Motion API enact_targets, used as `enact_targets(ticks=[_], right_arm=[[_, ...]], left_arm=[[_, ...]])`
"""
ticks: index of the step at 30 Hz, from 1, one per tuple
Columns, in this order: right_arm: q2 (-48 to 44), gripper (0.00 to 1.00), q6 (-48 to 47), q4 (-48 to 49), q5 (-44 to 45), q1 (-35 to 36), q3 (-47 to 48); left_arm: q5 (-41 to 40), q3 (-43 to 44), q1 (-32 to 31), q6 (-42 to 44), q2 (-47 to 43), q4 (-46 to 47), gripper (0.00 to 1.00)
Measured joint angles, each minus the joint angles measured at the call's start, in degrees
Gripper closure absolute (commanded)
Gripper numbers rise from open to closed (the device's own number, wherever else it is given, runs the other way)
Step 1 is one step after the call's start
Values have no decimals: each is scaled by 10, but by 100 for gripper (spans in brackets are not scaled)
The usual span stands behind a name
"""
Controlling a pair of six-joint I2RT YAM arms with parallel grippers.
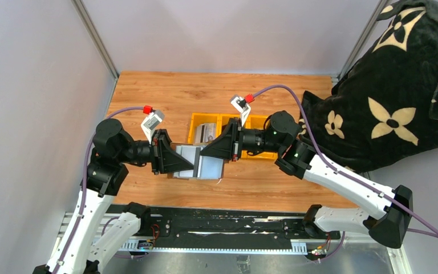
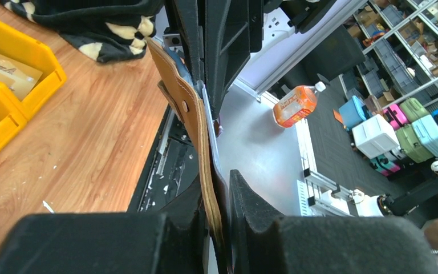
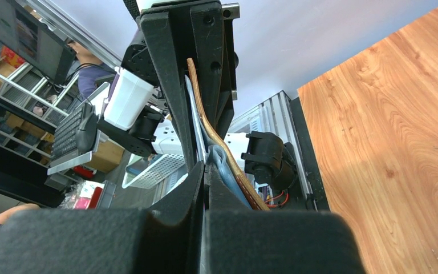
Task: Take the credit cards out of the card holder
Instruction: Remove the credit card from the card holder.
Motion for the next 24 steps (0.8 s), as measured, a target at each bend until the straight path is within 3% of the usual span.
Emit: enact_targets(ticks=[12,16,20,24], right_arm=[[-22,100,23,28,-14,-6,-25],[-31,100,37,43,-14,-8,-40],[-28,79,59,72,-13,-8,-42],[-12,73,76,102,-14,-4,-42]], left_arm=[[0,6,0,-27,0,28,84],[-4,7,0,-35,0,40,90],[-10,7,0,-45,0,51,96],[-26,8,0,-51,-2,55,98]])
